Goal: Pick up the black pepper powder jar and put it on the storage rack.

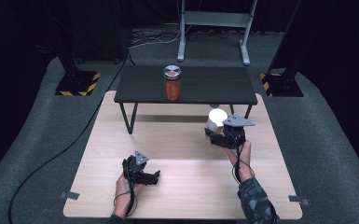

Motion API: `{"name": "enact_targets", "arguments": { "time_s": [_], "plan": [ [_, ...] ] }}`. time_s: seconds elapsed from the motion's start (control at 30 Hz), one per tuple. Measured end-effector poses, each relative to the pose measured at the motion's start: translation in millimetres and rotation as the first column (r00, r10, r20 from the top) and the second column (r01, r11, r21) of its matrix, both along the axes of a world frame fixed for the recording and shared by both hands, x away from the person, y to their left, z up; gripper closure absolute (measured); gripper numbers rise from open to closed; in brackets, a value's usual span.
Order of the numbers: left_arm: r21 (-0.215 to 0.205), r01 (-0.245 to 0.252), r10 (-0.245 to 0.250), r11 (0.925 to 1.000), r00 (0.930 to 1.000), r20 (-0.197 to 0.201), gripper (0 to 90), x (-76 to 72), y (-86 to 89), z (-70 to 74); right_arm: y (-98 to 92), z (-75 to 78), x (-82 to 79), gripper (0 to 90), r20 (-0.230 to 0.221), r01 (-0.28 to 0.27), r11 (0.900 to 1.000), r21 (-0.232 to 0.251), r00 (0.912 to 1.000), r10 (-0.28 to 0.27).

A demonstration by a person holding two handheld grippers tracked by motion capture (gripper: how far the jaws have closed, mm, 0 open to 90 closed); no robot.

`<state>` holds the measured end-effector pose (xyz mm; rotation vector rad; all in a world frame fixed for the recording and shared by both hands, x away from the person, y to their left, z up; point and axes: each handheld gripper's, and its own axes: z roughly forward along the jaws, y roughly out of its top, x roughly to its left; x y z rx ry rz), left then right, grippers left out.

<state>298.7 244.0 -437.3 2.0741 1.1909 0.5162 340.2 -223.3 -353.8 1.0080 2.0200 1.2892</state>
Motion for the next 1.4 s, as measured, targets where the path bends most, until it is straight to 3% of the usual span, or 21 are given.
{"name": "enact_targets", "arguments": {
  "time_s": [0.97,1.4],
  "plan": [
    [0.001,-0.005,0.005,1.0000,1.0000,0.000,0.3,-0.2,-0.3,0.0,-2.8,36.1,3.9,29.6,0.030,-0.007,1.000,-0.005,0.9995,0.007],
    [-0.002,-0.004,0.004,1.0000,1.0000,-0.003,0.3,0.4,0.3,0.2,0.2,45.6,7.2,29.6,0.032,-0.017,1.000,-0.008,0.9993,0.018]
  ]
}}
